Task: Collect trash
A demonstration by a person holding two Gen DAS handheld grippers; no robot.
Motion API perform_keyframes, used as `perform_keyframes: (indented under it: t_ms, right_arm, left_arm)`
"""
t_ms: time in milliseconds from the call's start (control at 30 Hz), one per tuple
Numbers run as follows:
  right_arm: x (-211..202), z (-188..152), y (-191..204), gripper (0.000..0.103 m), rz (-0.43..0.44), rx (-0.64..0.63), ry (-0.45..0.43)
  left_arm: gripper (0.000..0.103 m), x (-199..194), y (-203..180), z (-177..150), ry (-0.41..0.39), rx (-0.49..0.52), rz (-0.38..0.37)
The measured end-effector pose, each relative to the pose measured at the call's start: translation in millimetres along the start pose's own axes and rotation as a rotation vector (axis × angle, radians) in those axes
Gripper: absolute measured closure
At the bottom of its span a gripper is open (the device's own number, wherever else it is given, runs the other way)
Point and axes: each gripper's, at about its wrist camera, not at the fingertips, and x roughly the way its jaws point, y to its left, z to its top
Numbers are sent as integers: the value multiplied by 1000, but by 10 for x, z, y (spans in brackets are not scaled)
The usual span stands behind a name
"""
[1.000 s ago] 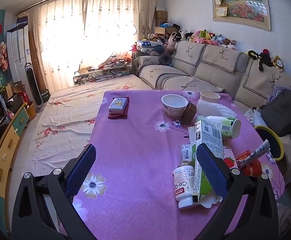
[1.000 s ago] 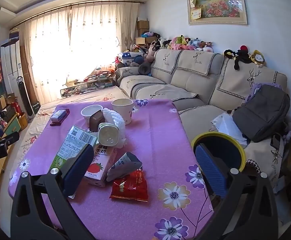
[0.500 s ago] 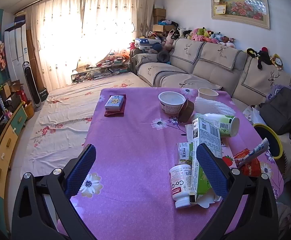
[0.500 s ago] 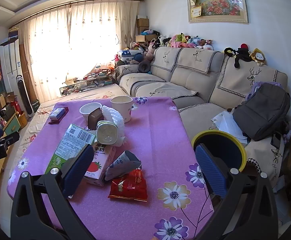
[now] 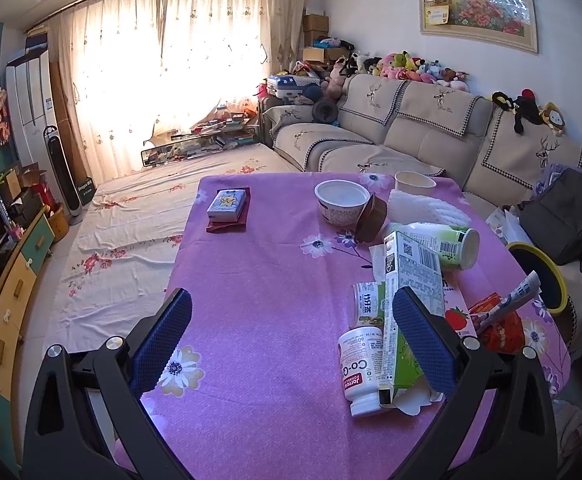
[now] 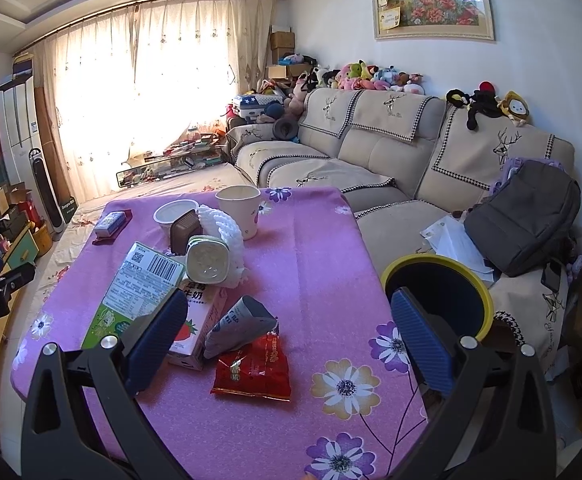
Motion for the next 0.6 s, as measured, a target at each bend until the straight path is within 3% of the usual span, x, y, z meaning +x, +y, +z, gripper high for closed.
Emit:
perform_keyframes:
  t_ms: [600]
  right_arm:
    - [32, -13, -7, 6, 0, 2, 7]
  left_arm:
    - [4, 56, -28, -29, 6, 7, -2]
